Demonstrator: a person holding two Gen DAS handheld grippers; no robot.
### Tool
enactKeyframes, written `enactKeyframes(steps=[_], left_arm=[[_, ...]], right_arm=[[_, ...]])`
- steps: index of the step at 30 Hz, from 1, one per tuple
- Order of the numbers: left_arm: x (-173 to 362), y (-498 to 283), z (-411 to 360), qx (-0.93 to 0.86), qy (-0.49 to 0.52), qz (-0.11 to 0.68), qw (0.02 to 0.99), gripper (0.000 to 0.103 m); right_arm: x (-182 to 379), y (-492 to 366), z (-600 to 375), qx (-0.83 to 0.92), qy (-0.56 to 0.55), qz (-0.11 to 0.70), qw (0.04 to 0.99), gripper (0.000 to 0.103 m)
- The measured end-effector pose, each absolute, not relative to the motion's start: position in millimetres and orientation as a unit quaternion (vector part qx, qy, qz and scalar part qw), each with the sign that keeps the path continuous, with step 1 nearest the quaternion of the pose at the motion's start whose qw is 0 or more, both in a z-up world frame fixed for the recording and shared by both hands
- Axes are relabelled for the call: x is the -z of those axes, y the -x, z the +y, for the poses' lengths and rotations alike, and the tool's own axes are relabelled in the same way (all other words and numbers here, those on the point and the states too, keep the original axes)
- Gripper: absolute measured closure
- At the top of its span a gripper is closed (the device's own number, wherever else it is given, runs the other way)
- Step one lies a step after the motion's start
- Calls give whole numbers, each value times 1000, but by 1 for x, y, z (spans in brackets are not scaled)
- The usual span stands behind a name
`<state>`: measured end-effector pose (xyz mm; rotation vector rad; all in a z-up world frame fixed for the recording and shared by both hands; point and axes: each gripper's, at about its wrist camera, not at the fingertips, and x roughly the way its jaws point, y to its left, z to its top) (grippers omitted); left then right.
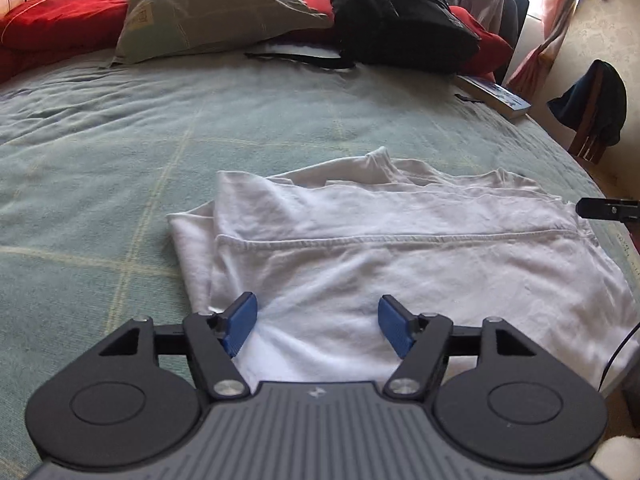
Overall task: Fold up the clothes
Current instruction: 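Open both tools and withdraw them from the folded shirt, then lower the left tool to the folded shirt's edge and close on it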
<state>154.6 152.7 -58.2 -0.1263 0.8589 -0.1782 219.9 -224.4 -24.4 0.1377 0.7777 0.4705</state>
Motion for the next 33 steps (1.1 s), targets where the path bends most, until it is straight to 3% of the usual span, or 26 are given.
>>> enactKeyframes(steps=[6,10,18,25,33], left_arm=[[38,-124,151,116,71,407,903,28],[60,-111,155,114,92,423,894,28],[26,-99,169,97,106,413,900,28],[23,-100,199,70,160,406,897,28],[37,-104,215,67,201,413,886,26]], right_arm=[[25,-217,-215,-236,-71,383,890,15],[30,-214,-205,-246,-70,393,883,14],[25,-201,-186,-279,-77,406,867,8],[30,-202,-150,-329,-130,447,822,0],[56,-220,-106,-333,-190,498,778,0]])
